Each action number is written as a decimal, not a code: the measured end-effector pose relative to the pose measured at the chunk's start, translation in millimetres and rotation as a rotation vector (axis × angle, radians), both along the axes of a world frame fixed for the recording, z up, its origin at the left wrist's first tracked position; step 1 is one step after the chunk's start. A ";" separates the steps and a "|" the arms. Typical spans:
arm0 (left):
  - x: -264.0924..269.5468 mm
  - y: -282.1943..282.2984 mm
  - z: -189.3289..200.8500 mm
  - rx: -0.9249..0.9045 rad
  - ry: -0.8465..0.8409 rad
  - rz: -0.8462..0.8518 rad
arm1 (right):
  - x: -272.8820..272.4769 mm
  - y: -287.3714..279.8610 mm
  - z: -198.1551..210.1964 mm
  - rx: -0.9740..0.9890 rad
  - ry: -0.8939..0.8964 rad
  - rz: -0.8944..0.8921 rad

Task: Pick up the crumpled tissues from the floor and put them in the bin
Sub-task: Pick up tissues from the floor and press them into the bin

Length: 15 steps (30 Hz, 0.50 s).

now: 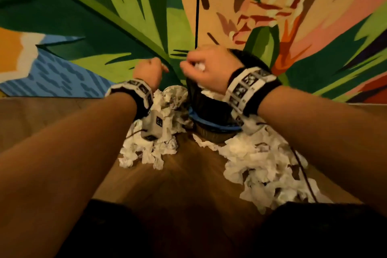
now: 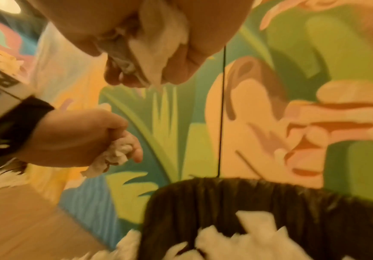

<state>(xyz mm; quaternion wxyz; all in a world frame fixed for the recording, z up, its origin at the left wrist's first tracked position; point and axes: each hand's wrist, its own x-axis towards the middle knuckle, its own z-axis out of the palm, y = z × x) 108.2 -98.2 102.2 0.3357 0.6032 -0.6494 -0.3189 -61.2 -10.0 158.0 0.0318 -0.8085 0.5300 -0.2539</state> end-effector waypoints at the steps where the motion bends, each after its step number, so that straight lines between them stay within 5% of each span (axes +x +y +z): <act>1: -5.9 -6.4 13.0 -0.022 0.035 -0.025 | -12.2 -4.1 10.4 -0.025 -0.021 -0.043; 4: -27.9 -9.9 42.0 -0.084 0.102 -0.159 | -53.7 -15.5 15.1 -0.015 -0.242 -0.212; 8: -54.3 2.4 44.6 -0.173 -0.034 -0.384 | -86.3 -16.6 -22.6 0.036 -0.574 -0.459; 15: -93.1 22.0 -6.3 -0.152 -0.141 -0.422 | -111.8 -5.2 -86.5 0.273 -0.151 -0.527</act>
